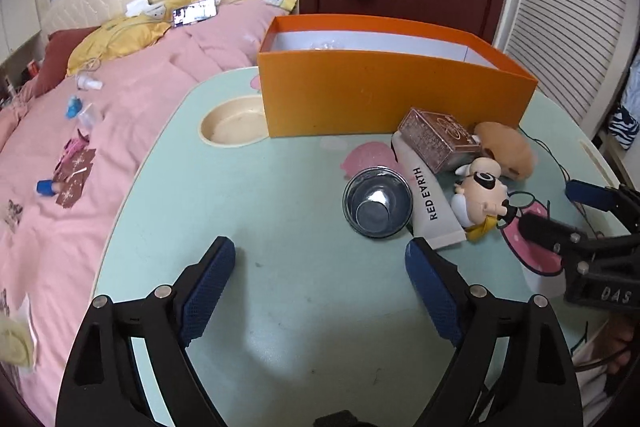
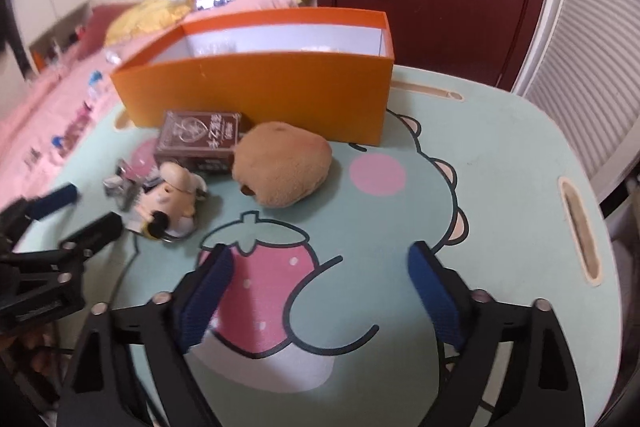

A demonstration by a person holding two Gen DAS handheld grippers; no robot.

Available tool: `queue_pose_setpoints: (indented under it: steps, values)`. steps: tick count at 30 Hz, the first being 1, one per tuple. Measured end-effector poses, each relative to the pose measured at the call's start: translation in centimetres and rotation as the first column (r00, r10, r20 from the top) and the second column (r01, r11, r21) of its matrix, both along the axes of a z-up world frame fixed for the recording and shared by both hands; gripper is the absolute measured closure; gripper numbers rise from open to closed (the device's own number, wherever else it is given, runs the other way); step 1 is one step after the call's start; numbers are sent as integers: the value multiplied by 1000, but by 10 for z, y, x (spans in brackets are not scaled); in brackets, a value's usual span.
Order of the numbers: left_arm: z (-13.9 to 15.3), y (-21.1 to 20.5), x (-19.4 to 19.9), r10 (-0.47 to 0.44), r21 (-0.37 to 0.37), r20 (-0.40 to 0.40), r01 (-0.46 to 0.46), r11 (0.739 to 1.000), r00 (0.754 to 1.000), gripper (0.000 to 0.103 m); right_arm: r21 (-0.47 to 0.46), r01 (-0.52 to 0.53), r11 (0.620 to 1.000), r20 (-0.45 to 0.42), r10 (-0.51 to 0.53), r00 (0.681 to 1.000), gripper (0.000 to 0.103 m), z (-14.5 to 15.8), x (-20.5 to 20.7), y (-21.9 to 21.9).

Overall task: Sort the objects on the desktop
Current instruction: 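Grasp the clear round lid with the left tool while the right tool grasps the tan plush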

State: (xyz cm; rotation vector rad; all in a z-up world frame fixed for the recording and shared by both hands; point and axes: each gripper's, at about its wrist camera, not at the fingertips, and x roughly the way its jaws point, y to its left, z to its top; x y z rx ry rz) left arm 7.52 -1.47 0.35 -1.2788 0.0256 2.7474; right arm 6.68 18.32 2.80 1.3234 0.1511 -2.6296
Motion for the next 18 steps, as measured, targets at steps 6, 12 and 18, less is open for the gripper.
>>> queue_pose_setpoints:
  steps: [6,12,18]
  values:
    - [3,-2,1,-60,47,-1,60,997,998,16,-3,-5,1000,5,5,1000,3,-4,-2,1]
    - [12,-6,-7,-58,102,-1,58,993,998,16,-6,-6,1000,4,6,1000,3,-5,1,2]
    - [17,-12,-28,-33,139,17,30,990,999,16,-7,-9,1000,5,9,1000,2,-4,2,0]
